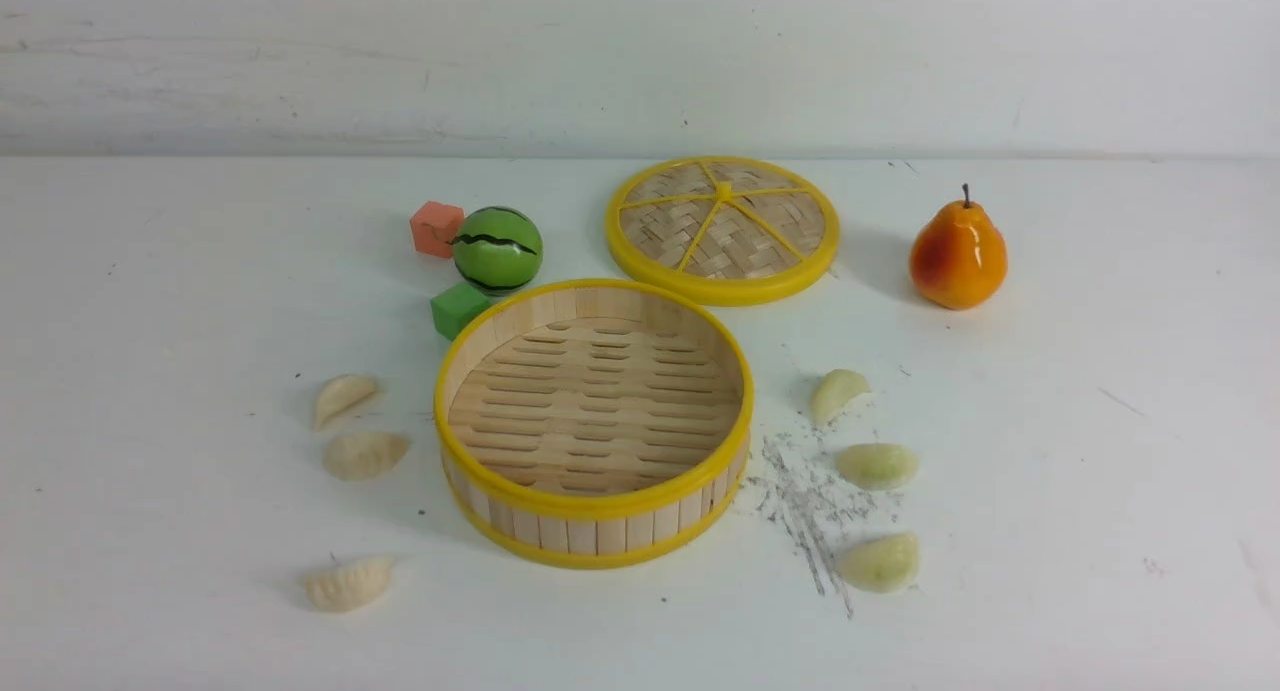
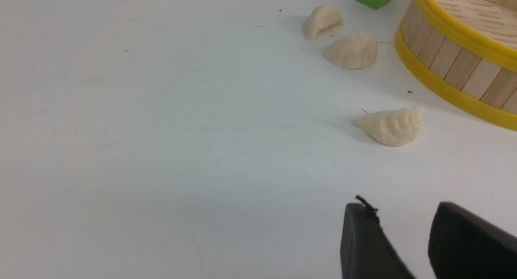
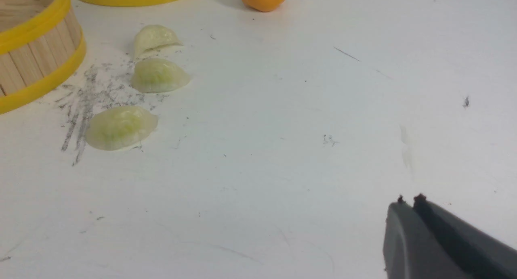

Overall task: Put the dumplings into the steamer on the white table.
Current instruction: 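Reach for and grasp a dumpling on the table with the left gripper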

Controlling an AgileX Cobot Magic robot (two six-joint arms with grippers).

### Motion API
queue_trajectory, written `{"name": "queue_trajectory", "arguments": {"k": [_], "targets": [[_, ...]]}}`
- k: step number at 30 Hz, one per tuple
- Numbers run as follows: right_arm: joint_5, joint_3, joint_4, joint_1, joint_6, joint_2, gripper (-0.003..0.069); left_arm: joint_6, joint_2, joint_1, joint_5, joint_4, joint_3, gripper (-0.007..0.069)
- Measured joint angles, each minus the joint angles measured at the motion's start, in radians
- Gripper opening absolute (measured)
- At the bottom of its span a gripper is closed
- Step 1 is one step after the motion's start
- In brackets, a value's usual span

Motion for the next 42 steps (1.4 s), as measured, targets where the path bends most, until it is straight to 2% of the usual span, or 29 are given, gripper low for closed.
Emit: {"name": "queue_trajectory", "arguments": {"k": [36, 42], "targets": [[0.000, 0.000, 0.000, 0.000, 0.000, 0.000, 0.0064, 0.000, 0.000, 0.000, -0.001, 0.012, 0.000, 0.0237], [-0.056, 0.006, -0.039, 0.000, 0.000, 0.000, 0.0077, 0.000, 0.000, 0.000, -0.080, 0.011, 0.000, 0.0237]]}}
